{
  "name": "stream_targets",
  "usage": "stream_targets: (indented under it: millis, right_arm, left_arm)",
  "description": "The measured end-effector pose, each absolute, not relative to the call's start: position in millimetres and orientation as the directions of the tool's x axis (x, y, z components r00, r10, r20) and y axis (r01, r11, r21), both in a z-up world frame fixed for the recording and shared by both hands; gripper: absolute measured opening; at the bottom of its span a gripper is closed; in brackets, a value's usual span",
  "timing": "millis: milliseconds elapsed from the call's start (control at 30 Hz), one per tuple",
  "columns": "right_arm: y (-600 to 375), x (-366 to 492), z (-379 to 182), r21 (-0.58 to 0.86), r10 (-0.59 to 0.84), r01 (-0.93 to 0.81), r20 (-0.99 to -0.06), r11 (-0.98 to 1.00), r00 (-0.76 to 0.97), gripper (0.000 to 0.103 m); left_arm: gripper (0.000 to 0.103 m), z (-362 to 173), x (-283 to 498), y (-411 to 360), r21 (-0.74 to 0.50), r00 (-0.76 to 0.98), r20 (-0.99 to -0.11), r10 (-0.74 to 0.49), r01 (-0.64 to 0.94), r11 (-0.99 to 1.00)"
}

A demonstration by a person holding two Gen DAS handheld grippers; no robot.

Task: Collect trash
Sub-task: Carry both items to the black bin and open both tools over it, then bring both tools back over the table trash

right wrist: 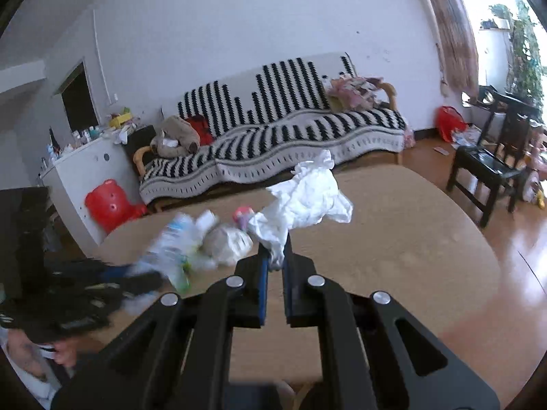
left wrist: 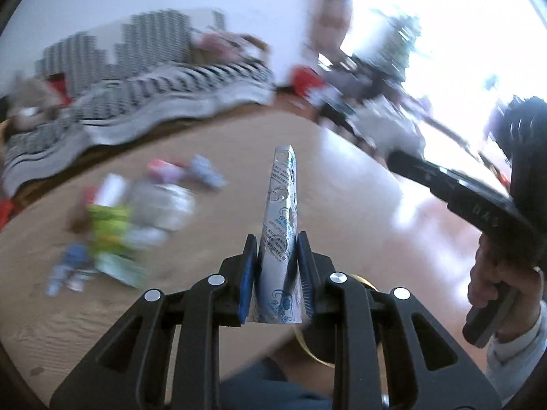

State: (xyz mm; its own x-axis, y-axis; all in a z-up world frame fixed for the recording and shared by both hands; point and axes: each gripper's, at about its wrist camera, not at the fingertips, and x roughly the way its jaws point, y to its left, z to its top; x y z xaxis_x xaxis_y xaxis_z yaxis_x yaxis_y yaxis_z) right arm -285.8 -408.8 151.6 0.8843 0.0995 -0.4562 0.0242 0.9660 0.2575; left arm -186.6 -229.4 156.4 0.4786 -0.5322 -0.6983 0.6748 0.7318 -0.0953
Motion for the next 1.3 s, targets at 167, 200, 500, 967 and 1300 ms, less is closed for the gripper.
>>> stream_targets:
  millis: [167,200,500,967,1300]
  right_arm:
    - [-459,-348,92,0.321,0.079,0.135,-0.572,0.937,0.816,0.008]
    - [-470,-355,71,0.334,0.072,0.175,-0.612,0.926,0.788,0.008]
    - [-520,-369,-119,0.487,0.228,0.415,-0.815,0.769,0.533,0.008]
    - [-536,-344,-205,0.486,0.314,0.538,-0.868,0.688,0.384,0.014]
    - [-552,-388,-124,0.487,0.188,0.493,-0.823,0.721,0.536,0.097]
  left_arm:
    - [0.023,86,-220,-288,-0.145,0.298,-0.802,-0.518,0.744,0.652]
    - [0.023,71,-222,-297,-0.159,0.260,-0.820,-0.509,0.751,0.640]
    - [0.023,-79,-230,-376,-0.119,0.040,-0.967,-0.251,0.800,0.588]
    - [0.039,-168,-210,-395,-0.103,-0.013,-0.988,-0.151,0.792,0.602]
    - [0.094,-97,-250,-379,-0.062,0.140,-0.943,-0.303,0.820,0.570]
